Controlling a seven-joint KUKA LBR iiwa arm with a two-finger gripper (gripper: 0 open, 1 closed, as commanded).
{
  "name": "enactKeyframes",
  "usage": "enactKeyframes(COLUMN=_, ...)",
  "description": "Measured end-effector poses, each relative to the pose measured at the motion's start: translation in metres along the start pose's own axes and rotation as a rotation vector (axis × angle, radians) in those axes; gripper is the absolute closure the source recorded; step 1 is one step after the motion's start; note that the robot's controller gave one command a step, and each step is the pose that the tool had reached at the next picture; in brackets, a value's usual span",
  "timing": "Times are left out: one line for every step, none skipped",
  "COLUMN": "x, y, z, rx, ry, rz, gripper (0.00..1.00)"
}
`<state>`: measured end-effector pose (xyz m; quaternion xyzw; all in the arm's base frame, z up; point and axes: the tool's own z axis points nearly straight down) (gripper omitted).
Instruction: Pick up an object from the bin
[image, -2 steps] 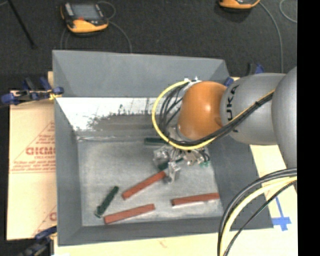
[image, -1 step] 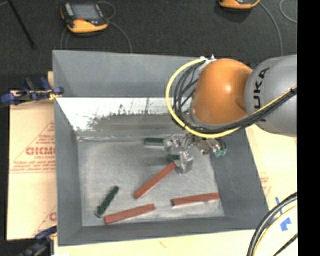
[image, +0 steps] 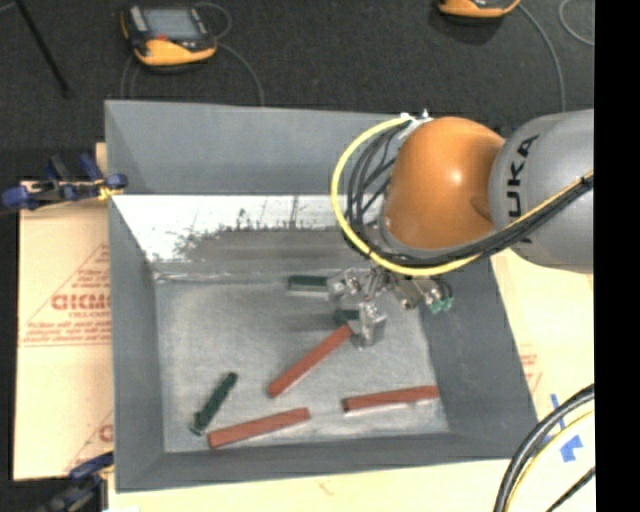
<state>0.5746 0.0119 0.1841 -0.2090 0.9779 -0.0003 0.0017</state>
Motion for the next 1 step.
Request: enactKeyframes(x=-0.0064, y=-0.0159, z=-0.2013, rx=0.0, ry=0.0, rz=-0.239, gripper=1.0)
